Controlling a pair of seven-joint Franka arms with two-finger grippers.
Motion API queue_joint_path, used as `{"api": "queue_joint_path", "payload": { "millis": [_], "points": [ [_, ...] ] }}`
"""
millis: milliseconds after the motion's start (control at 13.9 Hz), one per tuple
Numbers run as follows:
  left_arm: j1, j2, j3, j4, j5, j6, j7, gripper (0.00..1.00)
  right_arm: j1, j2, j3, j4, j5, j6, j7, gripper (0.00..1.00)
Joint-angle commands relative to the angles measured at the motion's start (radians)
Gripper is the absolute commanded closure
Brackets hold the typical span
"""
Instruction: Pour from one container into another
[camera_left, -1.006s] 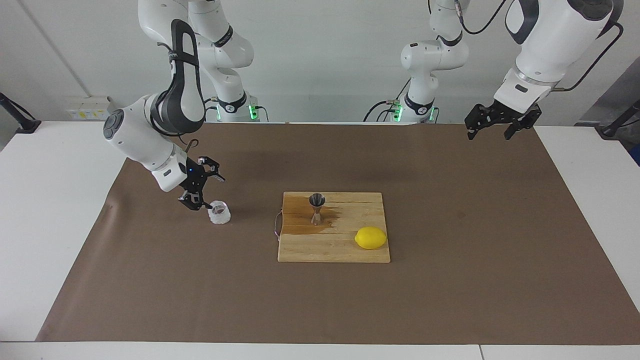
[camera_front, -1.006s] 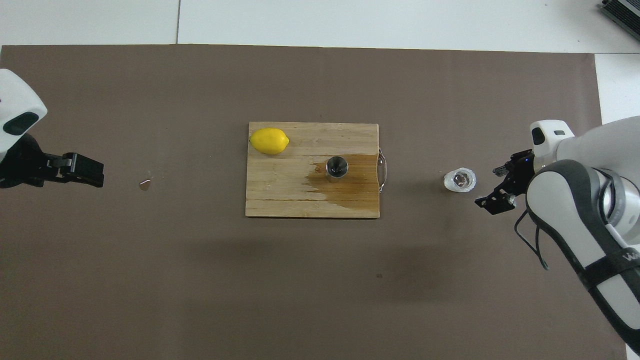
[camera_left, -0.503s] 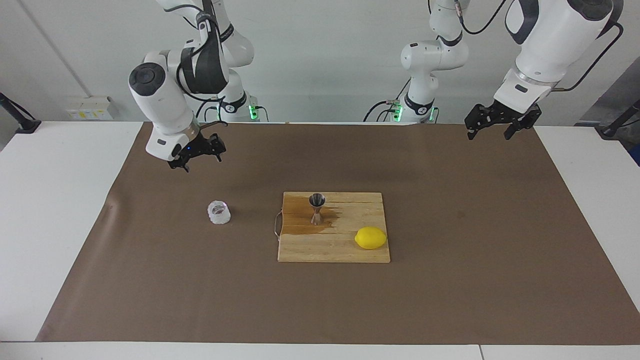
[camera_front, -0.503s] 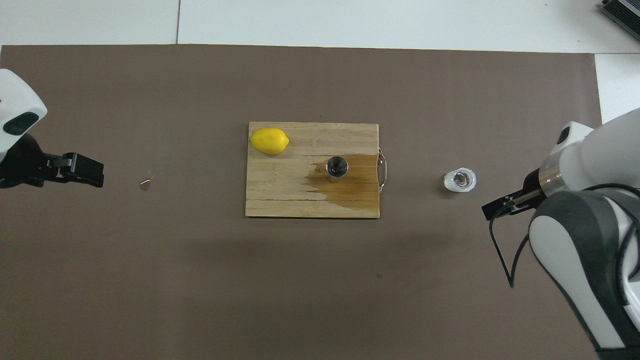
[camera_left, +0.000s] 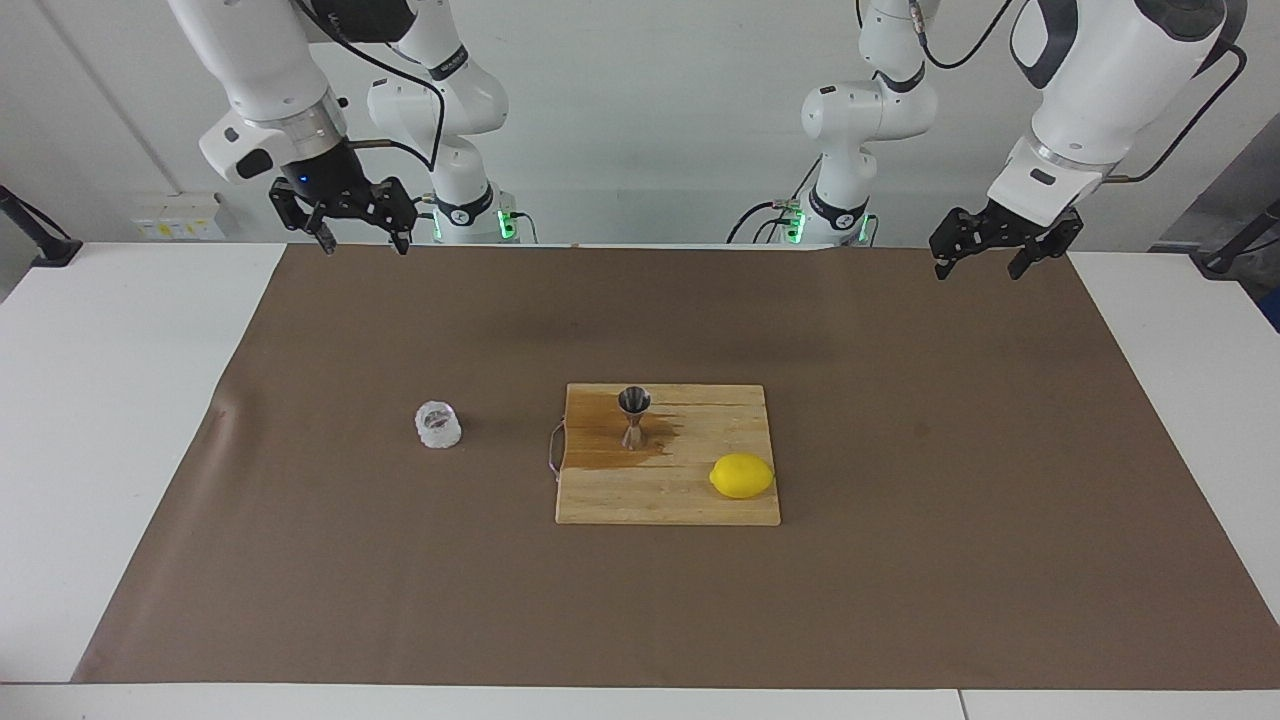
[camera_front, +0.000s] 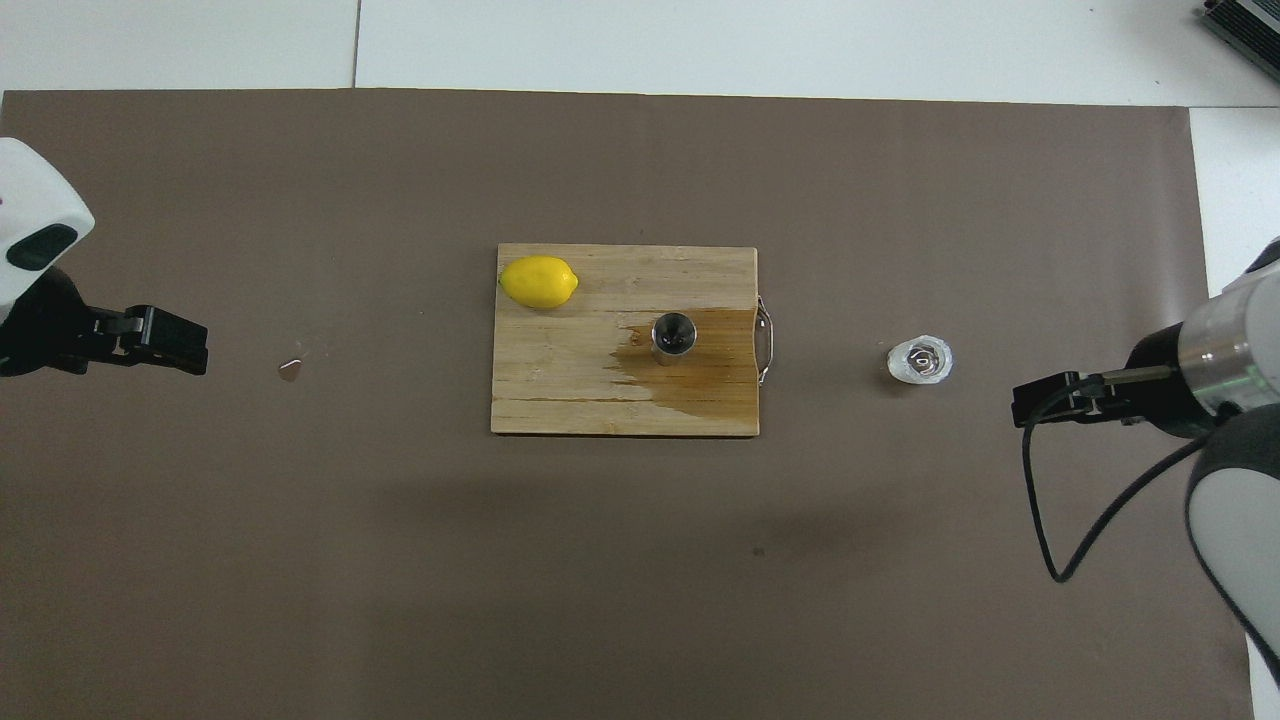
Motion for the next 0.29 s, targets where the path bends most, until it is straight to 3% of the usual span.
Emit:
{"api": "queue_joint_path", "payload": {
  "millis": [0,215],
  "points": [
    [0.003,-0.029,0.002,-0.029,-0.011,-0.003,-0.005,0.0,-0.03,0.053,0.001,0.077,-0.028,-0.016,0.003,0.0],
    [0.003,-0.029,0.002,-0.029,-0.011,-0.003,-0.005,0.0,-0.041,0.053,-0.001,0.072,-0.025,-0.009,0.007,0.0]
  ]
}}
